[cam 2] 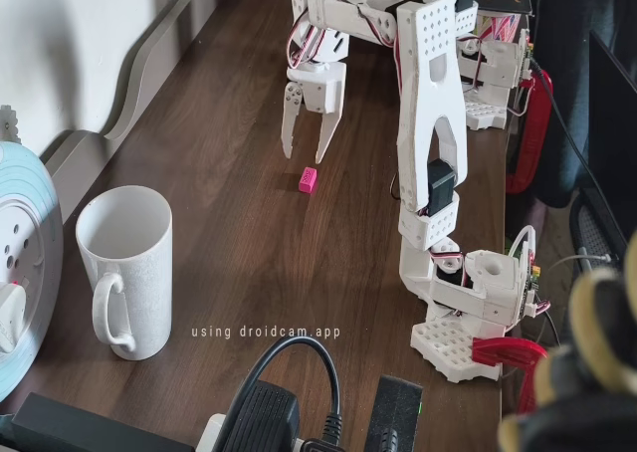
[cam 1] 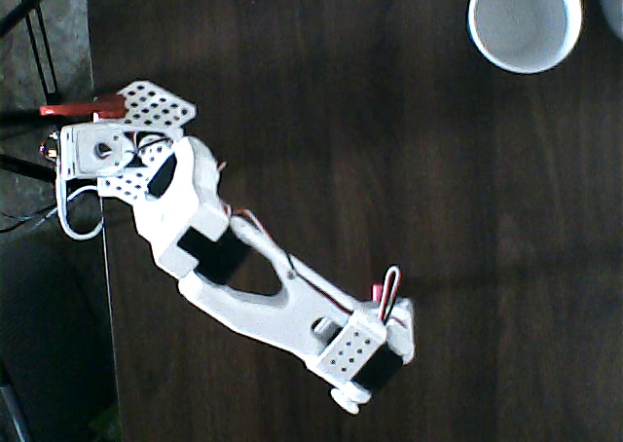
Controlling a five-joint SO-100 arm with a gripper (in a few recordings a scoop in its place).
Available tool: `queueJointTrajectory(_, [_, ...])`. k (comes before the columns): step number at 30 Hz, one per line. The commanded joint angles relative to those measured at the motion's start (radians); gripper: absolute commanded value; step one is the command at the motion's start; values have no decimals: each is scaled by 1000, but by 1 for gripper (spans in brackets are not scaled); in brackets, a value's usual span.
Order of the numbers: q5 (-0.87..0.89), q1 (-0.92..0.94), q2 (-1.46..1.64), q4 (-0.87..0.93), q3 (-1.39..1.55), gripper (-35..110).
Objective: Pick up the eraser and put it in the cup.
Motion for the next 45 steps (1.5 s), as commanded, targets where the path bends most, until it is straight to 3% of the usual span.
queueJointTrajectory(1, [-20,31,9,75,-17,20])
queueJointTrajectory(13, [-17,12,-63,69,-17,19])
queueJointTrajectory(18, [2,3,-97,63,-18,0])
queueJointTrajectory(25, [5,-44,-38,69,-18,0])
queueJointTrajectory(31, [28,-282,382,209,-9,0])
queueJointTrajectory(36, [-25,-514,657,221,-11,0])
queueJointTrajectory(45, [-333,-813,816,-51,-9,0])
